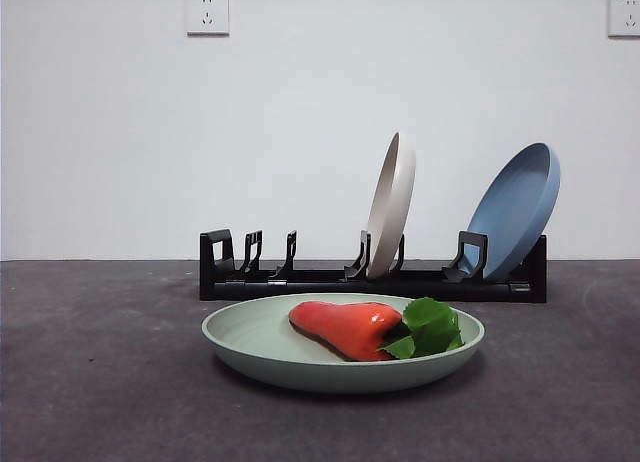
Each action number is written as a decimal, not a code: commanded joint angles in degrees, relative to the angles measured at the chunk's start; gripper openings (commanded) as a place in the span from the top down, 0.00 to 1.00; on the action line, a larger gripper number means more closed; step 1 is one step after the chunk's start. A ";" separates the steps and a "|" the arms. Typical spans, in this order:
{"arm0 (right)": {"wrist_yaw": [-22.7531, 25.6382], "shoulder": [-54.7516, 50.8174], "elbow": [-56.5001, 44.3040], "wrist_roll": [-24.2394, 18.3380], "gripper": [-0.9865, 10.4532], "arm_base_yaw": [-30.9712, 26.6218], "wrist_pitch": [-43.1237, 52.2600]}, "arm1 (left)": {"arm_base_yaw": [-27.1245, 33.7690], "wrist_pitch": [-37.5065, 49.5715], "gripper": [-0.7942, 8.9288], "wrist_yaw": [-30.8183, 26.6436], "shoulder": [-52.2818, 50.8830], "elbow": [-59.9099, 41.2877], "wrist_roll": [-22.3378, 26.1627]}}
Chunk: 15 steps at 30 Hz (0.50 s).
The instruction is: Take the green plate from the plate rack,put the plate on the table,take the carrot from the table,put the carrot in the plate
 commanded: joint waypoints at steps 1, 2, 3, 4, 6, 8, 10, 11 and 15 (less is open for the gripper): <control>0.20 -0.09 -0.31 0.35 0.91 0.13 0.17 | 0.22 -2.08 0.92 -0.59 -0.26 -1.18 -0.85; 0.20 -0.09 -0.31 0.35 0.91 0.13 0.17 | 0.22 -3.02 0.92 -0.59 -0.26 -1.20 -0.90; 0.17 -0.09 -0.31 0.35 0.91 0.13 0.17 | 0.22 -3.96 0.92 -0.59 -0.26 -1.20 -0.96; 0.20 -0.09 -0.31 0.35 0.91 0.13 0.17 | 0.22 -4.72 0.92 -0.59 -0.26 -1.20 -0.94; 0.20 -0.09 -0.31 0.35 0.91 0.13 0.17 | 0.20 -6.08 0.92 -0.59 -0.26 -1.20 -1.07; 0.17 -0.09 -0.31 0.35 0.91 0.13 0.17 | 0.20 -7.52 0.92 -0.52 -0.26 -1.20 -1.05; 0.20 -0.09 -0.31 0.35 0.91 0.13 0.17 | 0.20 -8.35 0.92 -0.61 -0.26 -1.18 -1.05; 0.20 -0.09 -0.31 0.35 0.91 0.13 0.17 | 0.20 -8.31 0.92 -0.61 -0.24 -1.18 -1.05; 0.17 -0.09 -0.31 0.35 0.91 0.13 0.17 | 0.20 -8.31 0.92 -0.61 -0.26 -1.18 -1.05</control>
